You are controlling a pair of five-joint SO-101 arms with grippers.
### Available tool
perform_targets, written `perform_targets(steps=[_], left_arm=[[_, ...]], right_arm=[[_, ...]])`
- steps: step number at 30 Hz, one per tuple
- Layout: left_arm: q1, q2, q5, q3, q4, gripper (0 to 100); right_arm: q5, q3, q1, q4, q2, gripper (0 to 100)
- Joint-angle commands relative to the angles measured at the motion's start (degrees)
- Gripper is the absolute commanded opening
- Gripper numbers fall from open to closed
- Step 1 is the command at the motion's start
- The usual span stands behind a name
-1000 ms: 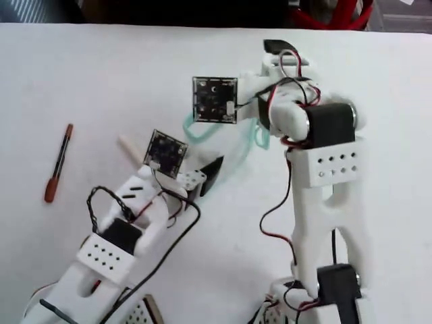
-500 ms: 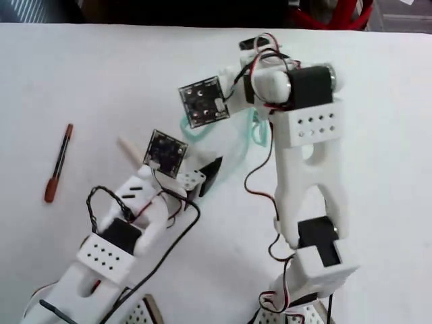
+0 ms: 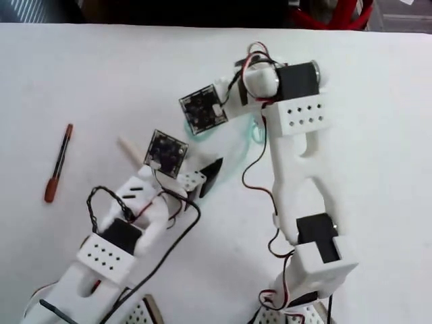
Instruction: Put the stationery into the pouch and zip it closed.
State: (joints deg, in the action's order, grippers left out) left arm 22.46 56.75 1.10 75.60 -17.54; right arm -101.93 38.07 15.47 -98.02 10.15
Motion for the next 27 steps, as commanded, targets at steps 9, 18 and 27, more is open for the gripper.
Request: perform_targets(steps=[9, 18, 27], left_arm=[[-0.48, 1.19, -0.35, -1.93, 0.26, 22], [-11.12, 1.19, 12.84, -13.98, -14.51, 31], [-33.36, 0.66, 11.25, -30.15, -30.51, 34]], right_arm=[[2.90, -10.02, -2.77, -0.13, -11.65, 1.9], [23.47, -8.09, -2.07, -0.04, -13.67, 1.9], [45.27, -8.26, -1.54, -0.04, -13.67, 1.9]])
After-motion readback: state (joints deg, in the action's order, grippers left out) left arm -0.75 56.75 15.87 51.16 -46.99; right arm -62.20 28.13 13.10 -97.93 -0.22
